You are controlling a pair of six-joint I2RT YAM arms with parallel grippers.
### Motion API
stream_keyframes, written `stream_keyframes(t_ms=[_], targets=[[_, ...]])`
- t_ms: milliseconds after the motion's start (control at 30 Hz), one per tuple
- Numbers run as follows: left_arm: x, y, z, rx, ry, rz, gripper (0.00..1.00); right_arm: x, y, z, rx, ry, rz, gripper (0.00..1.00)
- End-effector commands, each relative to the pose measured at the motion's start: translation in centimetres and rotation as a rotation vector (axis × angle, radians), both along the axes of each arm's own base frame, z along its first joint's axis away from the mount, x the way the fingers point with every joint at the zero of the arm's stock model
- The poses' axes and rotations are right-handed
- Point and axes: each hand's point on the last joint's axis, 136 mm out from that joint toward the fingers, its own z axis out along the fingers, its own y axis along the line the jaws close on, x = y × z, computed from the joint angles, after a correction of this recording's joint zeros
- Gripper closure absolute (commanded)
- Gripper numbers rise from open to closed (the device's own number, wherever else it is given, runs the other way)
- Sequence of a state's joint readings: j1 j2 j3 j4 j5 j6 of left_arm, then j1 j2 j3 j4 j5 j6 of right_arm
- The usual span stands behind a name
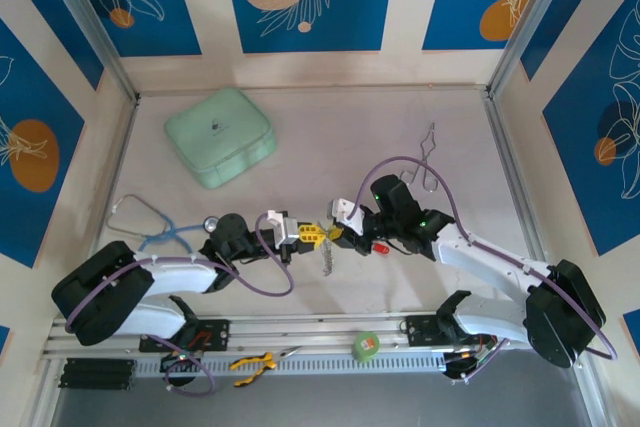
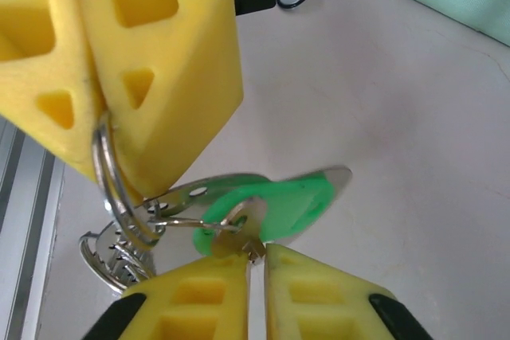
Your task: Put the keys on the keyring
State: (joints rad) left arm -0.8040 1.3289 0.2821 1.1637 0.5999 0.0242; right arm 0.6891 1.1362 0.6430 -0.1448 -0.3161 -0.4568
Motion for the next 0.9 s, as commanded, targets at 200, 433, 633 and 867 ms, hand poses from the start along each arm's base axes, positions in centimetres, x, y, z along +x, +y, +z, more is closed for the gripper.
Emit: stream_keyframes(t_ms=[200,433,633,867], targets=[[-0.1,0.0,0.1,0.02,-0.022,0.012,1.0,-0.2,-1.2,3.8,0.007,-0.111,-0.03,1.0],[0.5,0.0,-0.7,0.065,-0.014,0.037,1.0,-0.6,-2.0,4.8,-0.016,-0.142,-0.037,1.0],[0.4,0.0,-1.1,0.087,-0.011,0.035,1.0,-1.0,-1.6,5.5,-0.007,-0.15,-0.022,1.0],[0.1,0.0,-0.3,0.06,-0.03,0.019,1.0,-0.3,-1.6,2.1,-0.033,-0.118,-0.055,0.65]])
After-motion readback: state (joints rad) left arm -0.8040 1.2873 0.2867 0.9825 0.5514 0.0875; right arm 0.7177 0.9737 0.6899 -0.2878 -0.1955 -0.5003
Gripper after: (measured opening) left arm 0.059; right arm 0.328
